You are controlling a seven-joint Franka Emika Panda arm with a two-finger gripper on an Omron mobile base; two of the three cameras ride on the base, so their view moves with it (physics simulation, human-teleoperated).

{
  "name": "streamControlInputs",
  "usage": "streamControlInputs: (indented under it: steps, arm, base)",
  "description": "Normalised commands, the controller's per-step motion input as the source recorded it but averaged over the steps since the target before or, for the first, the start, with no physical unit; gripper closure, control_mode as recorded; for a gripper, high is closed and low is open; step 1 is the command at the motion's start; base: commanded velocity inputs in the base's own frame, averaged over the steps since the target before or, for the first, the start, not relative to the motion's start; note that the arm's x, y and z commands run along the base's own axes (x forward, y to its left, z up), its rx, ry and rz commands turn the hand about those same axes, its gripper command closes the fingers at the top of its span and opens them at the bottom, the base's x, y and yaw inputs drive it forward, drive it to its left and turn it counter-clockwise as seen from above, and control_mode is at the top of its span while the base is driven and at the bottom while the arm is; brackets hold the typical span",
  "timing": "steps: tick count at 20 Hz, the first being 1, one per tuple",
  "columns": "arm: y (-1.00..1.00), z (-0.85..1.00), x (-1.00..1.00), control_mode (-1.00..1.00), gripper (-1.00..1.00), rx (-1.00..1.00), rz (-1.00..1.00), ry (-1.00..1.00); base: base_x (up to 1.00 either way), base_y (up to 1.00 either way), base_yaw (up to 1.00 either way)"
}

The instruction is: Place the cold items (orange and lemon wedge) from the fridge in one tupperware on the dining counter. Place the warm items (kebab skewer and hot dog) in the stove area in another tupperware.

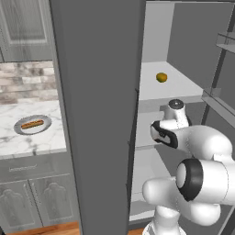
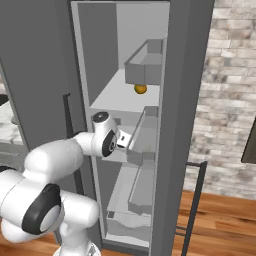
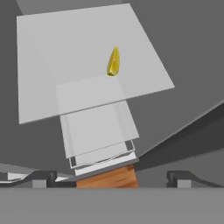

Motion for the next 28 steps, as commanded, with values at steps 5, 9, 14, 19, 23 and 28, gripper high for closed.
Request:
streamControlInputs:
  steps: [5, 9, 14, 19, 23, 28]
  arm:
    - [-0.08, -0.17, 0.15, -1.00, -1.00, 0.00, -0.02, 0.00]
    - [-0.06, -0.19, 0.17, -1.00, -1.00, -0.01, -0.02, 0.00]
    - [-0.08, -0.27, 0.16, -1.00, -1.00, -0.03, 0.00, -0.01]
    - [-0.16, -0.16, 0.26, -1.00, -1.00, 0.00, 0.00, 0.00]
    - [-0.15, -0.15, 0.30, -1.00, -1.00, 0.00, 0.00, 0.00]
    - [-0.10, -0.15, 0.33, -1.00, -1.00, 0.00, 0.00, 0.00]
  base:
    - [0.00, 0.00, 0.00]
    - [0.00, 0.00, 0.00]
    - [0.00, 0.00, 0.00]
    - [0.00, 0.00, 0.00]
    - [0.00, 0.00, 0.00]
    - [0.00, 0.00, 0.00]
